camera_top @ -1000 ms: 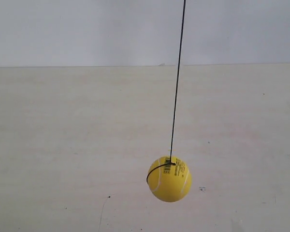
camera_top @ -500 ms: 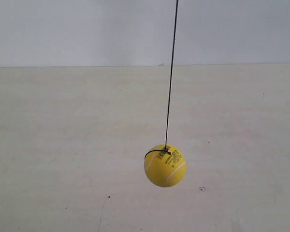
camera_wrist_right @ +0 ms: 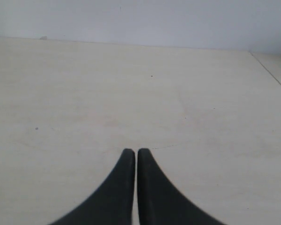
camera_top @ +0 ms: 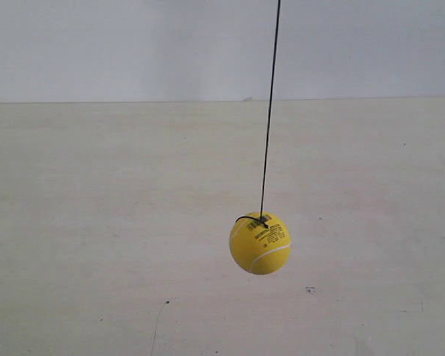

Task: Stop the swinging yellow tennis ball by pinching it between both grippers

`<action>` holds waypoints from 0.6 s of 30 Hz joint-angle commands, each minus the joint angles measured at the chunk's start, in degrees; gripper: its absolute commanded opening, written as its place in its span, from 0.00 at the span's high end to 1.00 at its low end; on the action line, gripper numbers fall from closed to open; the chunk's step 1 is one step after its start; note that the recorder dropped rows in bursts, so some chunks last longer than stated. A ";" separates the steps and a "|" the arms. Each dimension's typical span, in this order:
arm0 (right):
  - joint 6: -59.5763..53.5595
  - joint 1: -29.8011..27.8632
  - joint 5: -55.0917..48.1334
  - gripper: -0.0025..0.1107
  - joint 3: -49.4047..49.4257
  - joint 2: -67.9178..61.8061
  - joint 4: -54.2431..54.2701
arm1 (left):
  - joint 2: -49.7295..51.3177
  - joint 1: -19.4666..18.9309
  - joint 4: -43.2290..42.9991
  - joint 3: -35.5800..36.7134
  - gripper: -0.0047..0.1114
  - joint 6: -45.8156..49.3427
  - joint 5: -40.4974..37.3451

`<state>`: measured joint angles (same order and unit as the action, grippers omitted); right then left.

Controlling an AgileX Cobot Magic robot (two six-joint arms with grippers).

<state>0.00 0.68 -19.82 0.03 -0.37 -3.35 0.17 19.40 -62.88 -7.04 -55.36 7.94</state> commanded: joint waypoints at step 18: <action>0.00 -0.10 -0.12 0.98 -0.03 0.37 0.05 | -0.17 -16.12 55.30 7.04 0.92 52.27 -8.99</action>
<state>0.00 0.68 -20.23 0.03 -0.37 -3.35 0.17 6.15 -11.03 -0.29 -3.50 1.63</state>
